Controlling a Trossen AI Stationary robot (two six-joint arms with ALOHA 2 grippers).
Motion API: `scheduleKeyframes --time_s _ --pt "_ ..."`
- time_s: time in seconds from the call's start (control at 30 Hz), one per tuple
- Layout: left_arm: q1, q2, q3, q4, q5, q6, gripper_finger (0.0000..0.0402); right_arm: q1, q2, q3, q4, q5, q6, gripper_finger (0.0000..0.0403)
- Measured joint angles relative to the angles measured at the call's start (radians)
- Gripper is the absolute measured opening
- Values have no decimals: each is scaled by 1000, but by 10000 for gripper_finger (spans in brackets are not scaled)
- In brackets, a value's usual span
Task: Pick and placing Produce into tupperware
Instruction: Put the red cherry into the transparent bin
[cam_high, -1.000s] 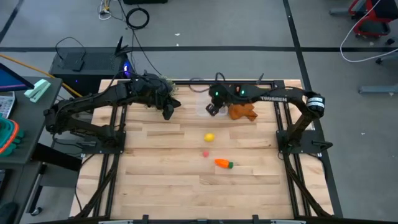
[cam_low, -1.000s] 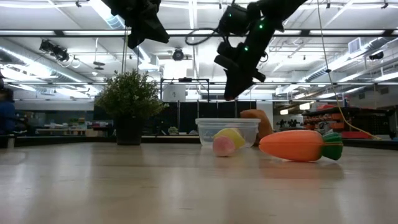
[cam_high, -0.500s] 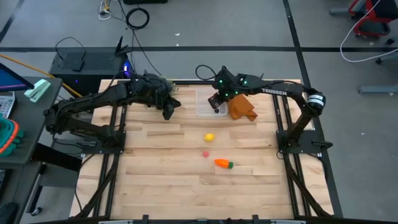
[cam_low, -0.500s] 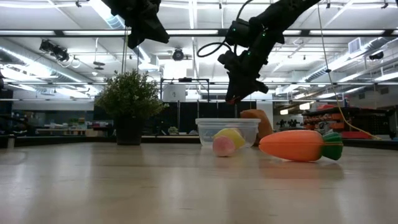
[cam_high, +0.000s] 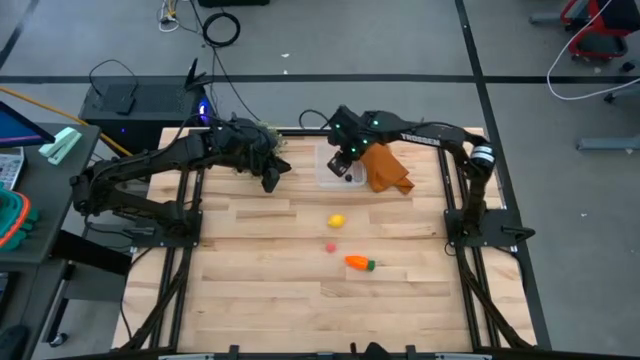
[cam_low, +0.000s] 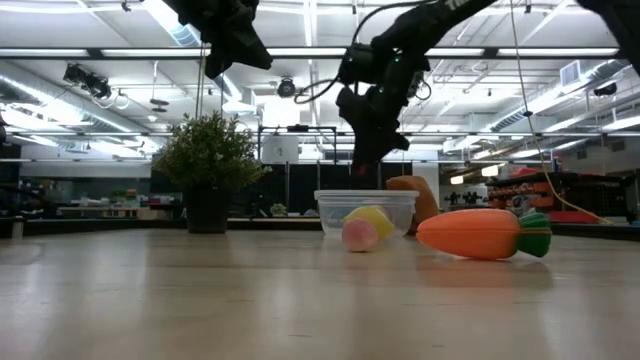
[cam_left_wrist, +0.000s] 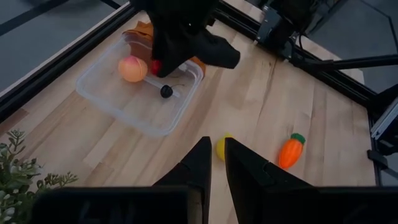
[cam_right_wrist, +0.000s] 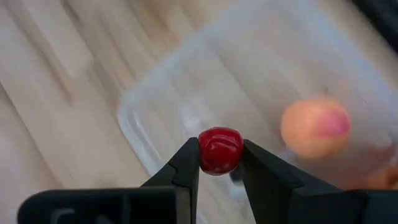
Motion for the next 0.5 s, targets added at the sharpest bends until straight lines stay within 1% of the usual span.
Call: scheduleKeyframes --time_s 0.07,0.13,0.5 --pt "0 0 0 -2 0 -3 52 -6 33 45 -80 4 -29 71" --pt "0 0 0 -3 0 -4 52 -12 48 61 -130 5 -51 71" --pt "0 0 0 -7 0 -1 52 -11 127 57 -147 10 -52 71"
